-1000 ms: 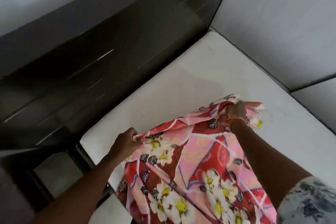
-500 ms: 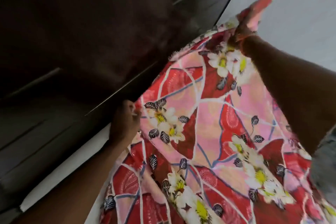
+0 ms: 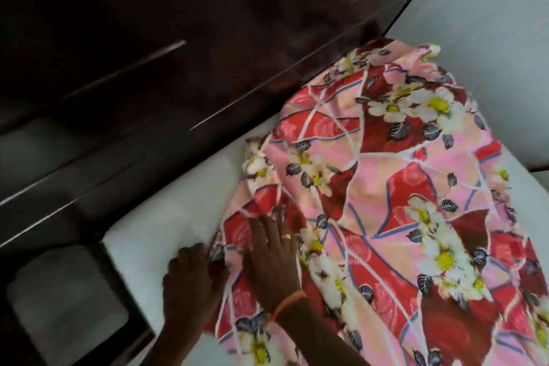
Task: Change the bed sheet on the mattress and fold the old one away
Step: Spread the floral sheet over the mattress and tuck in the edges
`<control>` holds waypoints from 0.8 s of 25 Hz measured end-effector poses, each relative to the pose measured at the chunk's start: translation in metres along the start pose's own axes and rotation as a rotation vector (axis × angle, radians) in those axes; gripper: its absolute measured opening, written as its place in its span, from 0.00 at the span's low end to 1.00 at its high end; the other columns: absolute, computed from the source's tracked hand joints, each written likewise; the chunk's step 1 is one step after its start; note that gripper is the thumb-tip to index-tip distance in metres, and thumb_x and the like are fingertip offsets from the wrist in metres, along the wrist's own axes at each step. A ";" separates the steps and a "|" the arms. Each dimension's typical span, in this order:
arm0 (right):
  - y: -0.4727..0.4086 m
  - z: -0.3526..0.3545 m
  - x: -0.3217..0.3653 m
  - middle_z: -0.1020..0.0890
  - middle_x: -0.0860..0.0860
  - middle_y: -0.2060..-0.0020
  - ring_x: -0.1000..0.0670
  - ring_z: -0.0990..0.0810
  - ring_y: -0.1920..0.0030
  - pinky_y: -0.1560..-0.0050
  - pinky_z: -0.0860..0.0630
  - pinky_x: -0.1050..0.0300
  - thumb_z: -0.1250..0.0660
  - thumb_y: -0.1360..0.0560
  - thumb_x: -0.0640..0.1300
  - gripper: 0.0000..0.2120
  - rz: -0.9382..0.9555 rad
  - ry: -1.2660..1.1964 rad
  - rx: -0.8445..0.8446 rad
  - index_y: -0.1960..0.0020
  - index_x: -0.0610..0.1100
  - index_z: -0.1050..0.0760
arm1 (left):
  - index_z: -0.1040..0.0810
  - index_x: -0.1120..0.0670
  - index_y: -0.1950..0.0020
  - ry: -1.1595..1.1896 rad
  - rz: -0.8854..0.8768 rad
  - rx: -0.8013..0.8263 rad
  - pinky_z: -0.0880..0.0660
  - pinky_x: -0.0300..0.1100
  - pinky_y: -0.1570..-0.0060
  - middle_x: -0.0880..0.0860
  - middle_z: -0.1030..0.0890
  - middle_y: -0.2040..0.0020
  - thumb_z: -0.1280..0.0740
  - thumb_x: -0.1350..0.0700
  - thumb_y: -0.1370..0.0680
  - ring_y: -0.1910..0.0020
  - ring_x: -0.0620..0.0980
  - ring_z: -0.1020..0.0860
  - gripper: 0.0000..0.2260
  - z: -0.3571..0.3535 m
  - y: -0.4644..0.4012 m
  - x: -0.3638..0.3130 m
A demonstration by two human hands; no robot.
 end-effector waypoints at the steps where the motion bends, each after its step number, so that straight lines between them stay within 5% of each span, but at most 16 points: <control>1: 0.024 -0.007 0.010 0.24 0.45 0.42 0.41 0.25 0.45 0.44 0.26 0.47 0.34 0.31 0.49 0.23 -0.031 -0.004 0.113 0.37 0.44 0.28 | 0.25 0.55 0.47 0.016 -0.023 -0.010 0.23 0.50 0.63 0.57 0.23 0.55 0.34 0.38 0.28 0.58 0.60 0.22 0.22 -0.009 0.012 0.008; 4: 0.058 -0.024 0.015 0.23 0.43 0.46 0.39 0.21 0.48 0.49 0.24 0.45 0.33 0.32 0.55 0.24 -0.101 0.110 0.284 0.40 0.43 0.26 | 0.22 0.53 0.50 0.100 -0.051 -0.011 0.23 0.49 0.62 0.54 0.20 0.57 0.34 0.46 0.22 0.58 0.57 0.20 0.11 -0.014 0.036 0.011; 7: 0.089 -0.035 0.014 0.22 0.40 0.42 0.38 0.20 0.47 0.51 0.21 0.43 0.29 0.37 0.66 0.41 -0.139 0.229 0.402 0.34 0.41 0.30 | 0.24 0.53 0.44 0.143 -0.012 -0.012 0.23 0.48 0.55 0.53 0.19 0.50 0.41 0.48 0.17 0.50 0.54 0.19 0.11 -0.004 0.042 0.006; 10: 0.098 -0.045 0.031 0.23 0.43 0.43 0.41 0.20 0.49 0.53 0.21 0.44 0.35 0.38 0.73 0.43 -0.071 0.251 0.476 0.34 0.43 0.32 | 0.29 0.55 0.42 0.183 0.120 0.024 0.24 0.50 0.50 0.55 0.19 0.46 0.43 0.52 0.17 0.45 0.57 0.19 0.09 0.008 0.039 0.035; 13: 0.101 -0.067 0.090 0.19 0.46 0.59 0.44 0.18 0.65 0.69 0.23 0.51 0.31 0.37 0.63 0.26 0.181 0.366 0.593 0.48 0.45 0.21 | 0.29 0.57 0.42 0.182 0.238 0.055 0.23 0.52 0.50 0.58 0.18 0.46 0.41 0.56 0.18 0.45 0.60 0.19 0.07 0.019 0.041 0.106; 16: 0.080 -0.089 0.165 0.19 0.50 0.69 0.48 0.17 0.69 0.69 0.23 0.57 0.32 0.33 0.45 0.04 0.418 0.278 0.559 0.63 0.47 0.19 | 0.26 0.58 0.43 0.251 0.288 -0.024 0.22 0.52 0.53 0.58 0.19 0.52 0.42 0.57 0.18 0.49 0.62 0.18 0.08 0.033 0.040 0.183; 20: 0.026 -0.108 0.234 0.18 0.42 0.53 0.41 0.18 0.52 0.51 0.21 0.50 0.35 0.28 0.40 0.11 0.446 -0.019 0.535 0.46 0.41 0.22 | 0.30 0.60 0.36 0.142 0.390 -0.233 0.23 0.59 0.51 0.65 0.22 0.44 0.41 0.58 0.19 0.48 0.70 0.21 0.12 0.067 -0.002 0.279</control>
Point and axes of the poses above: each hand's wrist, its own y-axis away from the middle knuckle, its own z-axis out of the back of the hand, x = y × z, the point moved 4 cm from there along -y, towards the middle knuckle
